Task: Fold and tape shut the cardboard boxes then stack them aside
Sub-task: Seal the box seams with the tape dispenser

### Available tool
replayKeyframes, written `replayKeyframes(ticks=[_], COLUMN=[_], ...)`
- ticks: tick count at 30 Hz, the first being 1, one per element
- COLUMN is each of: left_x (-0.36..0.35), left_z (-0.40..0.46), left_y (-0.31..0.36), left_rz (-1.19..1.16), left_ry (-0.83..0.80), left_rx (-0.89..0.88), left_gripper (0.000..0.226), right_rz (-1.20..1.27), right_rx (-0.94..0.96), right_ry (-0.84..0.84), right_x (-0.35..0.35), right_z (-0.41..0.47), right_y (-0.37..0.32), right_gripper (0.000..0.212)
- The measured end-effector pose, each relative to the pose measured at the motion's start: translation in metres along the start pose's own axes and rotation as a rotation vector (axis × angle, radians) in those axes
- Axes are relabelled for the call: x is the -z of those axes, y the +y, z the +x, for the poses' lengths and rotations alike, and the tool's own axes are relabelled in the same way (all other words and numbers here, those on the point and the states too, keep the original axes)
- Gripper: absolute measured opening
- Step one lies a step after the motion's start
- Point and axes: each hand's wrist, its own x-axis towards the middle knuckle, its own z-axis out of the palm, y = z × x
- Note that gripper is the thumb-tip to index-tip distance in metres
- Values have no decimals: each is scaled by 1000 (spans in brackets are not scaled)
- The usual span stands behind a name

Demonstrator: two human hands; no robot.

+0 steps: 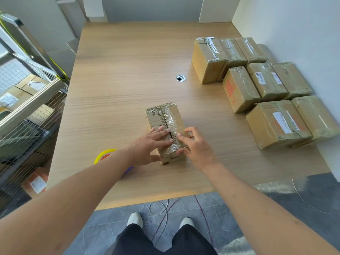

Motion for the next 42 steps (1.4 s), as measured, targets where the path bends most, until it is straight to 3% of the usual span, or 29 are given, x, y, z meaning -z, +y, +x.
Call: replayKeyframes(ticks=[6,11,19,25,29,35,42], left_x=[17,15,12,17,23,34,89], left_z=[-8,-17,-19,-14,-14,-13,-4], left_y=[0,6,3,0,-2,10,30], left_rz=[153,229,104,117,165,182,211], left_ry=[-19,32,-18,-40,-77,-105,-18], left_rx=[27,287,360,370,368,392,367], left_gripper=[99,87,88,86,90,79,70], right_rz=[-28,-133,-308,-174,-191,-167,-156], right_rx=[-87,-198,-292,-422,-422,-425,-481], right_ry=[-112,-200,-201,-176,-138,-86,7], right_x=[17,0,-18,-10,-14,-6,40], right_z=[2,13,18,32,36,33,27], right_y=[-21,-54,-78,-87,-86,-91,-119], right_gripper=[99,132,122,123,115,105,99])
